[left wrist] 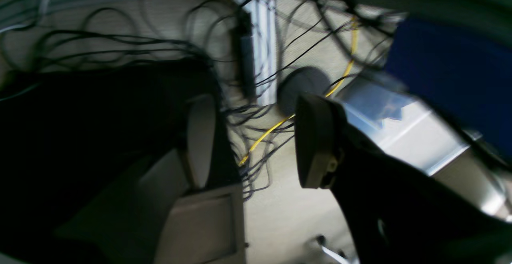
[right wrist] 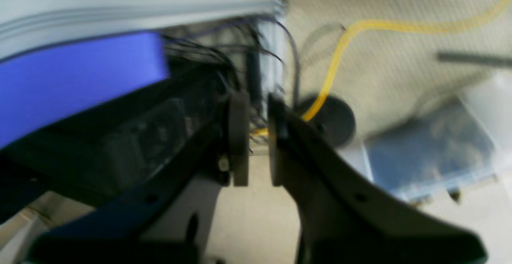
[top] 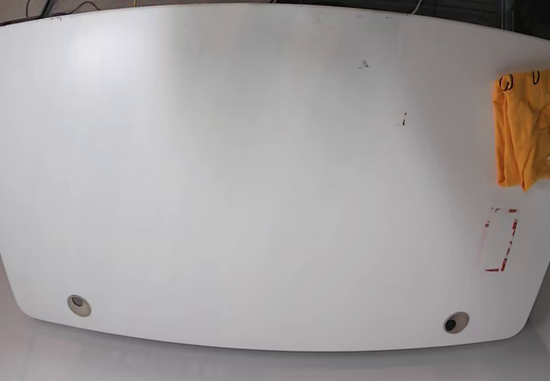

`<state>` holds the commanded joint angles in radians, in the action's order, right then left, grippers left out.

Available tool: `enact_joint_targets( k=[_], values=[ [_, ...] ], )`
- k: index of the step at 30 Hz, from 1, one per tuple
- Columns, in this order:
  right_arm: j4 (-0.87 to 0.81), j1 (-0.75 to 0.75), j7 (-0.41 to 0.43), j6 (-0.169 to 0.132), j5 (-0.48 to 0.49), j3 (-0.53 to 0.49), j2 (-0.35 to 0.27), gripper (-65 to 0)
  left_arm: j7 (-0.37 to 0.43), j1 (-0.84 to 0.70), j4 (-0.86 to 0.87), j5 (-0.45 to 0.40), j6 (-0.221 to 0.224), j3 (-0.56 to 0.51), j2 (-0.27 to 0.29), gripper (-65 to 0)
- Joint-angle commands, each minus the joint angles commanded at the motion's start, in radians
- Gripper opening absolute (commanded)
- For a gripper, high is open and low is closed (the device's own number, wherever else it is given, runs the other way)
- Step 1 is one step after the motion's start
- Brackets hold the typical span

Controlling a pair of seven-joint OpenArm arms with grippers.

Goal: Layout the t-shirt on the table in an organized manner, then fold the t-shirt properly

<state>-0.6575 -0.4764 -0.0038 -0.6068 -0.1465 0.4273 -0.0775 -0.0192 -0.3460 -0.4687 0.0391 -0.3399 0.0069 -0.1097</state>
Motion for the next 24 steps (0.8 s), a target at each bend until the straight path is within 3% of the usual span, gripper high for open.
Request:
enact_joint_targets(
  k=[6, 9, 12, 14, 17, 24],
  values=[
    [0.049, 0.063, 0.000, 0.005, 0.000, -0.002, -0.012, -57.4, 0.038, 0.115, 0.167, 0.000, 0.061, -0.055, 0.002, -36.0],
    [0.068, 0.092, -0.003, 0.008, -0.002, -0.002, -0.014, -57.2, 0.048, 0.158, 0.203, 0.000, 0.130, -0.091, 0.003, -36.0],
    [0.112, 0.123, -0.003, 0.041, -0.014, -0.002, -0.015, -57.2, 0.049, 0.183, 0.230, 0.000, 0.187, -0.117, 0.003, -36.0],
    [0.146, 0.146, 0.000, 0.077, -0.052, -0.002, -0.015, -57.1, 0.051, 0.201, 0.242, 0.002, 0.195, -0.123, 0.003, -36.0],
    [0.169, 0.172, 0.002, 0.100, -0.112, 0.000, -0.012, -57.1, 0.049, 0.219, 0.259, 0.003, 0.195, -0.120, 0.003, -36.0],
    [0.172, 0.196, 0.002, 0.109, -0.129, 0.002, -0.006, -57.1, 0.049, 0.221, 0.267, 0.005, 0.198, -0.120, 0.003, -36.0]
  ],
)
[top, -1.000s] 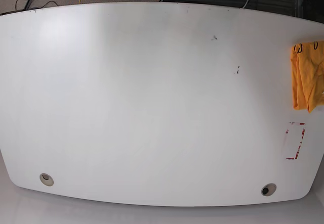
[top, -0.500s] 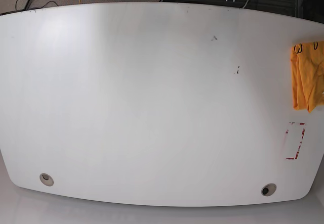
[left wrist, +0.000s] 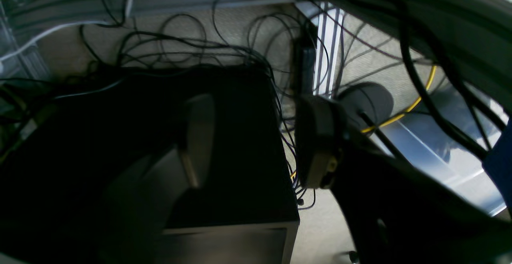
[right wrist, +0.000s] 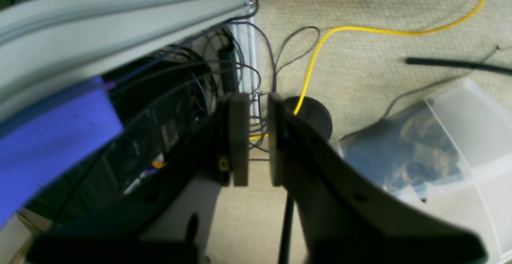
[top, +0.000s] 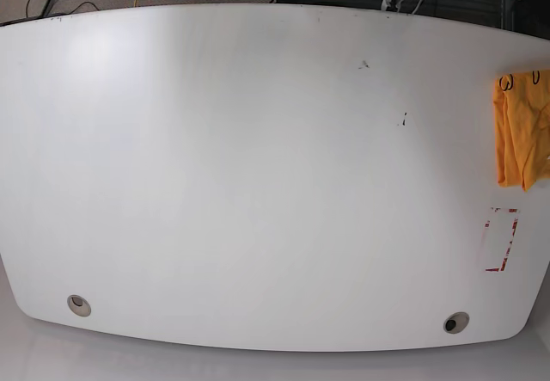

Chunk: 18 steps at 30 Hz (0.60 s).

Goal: Layout the t-shirt on the table in an organized manner, then fold the t-shirt properly

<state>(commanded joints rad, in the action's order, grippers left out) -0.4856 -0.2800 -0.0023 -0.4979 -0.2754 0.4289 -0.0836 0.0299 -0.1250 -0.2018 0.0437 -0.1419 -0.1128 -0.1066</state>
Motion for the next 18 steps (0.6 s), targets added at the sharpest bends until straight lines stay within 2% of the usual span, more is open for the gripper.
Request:
enact_joint_targets(
  k=[18],
  values=[
    [0.002, 0.003, 0.000, 0.000, 0.006, 0.000, 0.023, -57.1, 0.003, 0.000, 0.000, 0.000, 0.000, -0.002, 0.000, -36.0]
  ],
)
